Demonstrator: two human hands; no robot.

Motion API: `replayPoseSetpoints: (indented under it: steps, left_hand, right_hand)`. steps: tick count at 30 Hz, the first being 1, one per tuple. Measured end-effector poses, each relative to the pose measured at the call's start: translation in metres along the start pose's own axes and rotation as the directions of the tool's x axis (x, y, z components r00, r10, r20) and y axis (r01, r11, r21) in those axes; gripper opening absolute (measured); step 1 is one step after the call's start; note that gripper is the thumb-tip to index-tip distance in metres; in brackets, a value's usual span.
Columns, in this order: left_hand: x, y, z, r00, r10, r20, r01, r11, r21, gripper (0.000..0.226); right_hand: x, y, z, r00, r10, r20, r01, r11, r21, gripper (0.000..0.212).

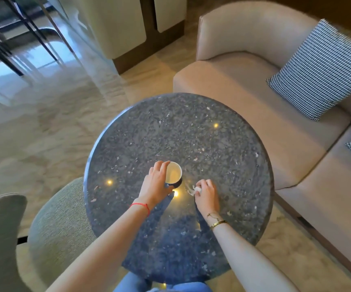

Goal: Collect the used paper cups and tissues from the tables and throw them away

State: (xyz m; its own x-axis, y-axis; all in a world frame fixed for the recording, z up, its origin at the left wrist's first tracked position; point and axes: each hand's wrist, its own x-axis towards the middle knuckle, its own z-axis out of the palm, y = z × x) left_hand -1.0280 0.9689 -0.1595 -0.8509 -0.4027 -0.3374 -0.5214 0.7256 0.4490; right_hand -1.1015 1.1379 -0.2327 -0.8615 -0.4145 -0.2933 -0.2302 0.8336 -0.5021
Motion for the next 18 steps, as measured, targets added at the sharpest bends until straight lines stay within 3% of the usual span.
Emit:
replayPoseSetpoints:
  steps: [8, 18]
  left_hand:
    - [-0.021, 0.002, -0.001, 0.997, -0.015, -0.074, 0.011, 0.998, -0.055, 0.079]
    - [-0.097, -0.014, -0.025, 0.963, 0.184, -0.197, -0.201, 0.977, -0.072, 0.076]
  right_hand:
    - [-0.018, 0.004, -0.022, 0.998, 0.054, -0.034, -0.045, 0.973, 0.228, 0.014]
    - [-0.107, 0.005, -0.064, 0.968, 0.133, -0.211, -0.031, 0.903, 0.428, 0.015]
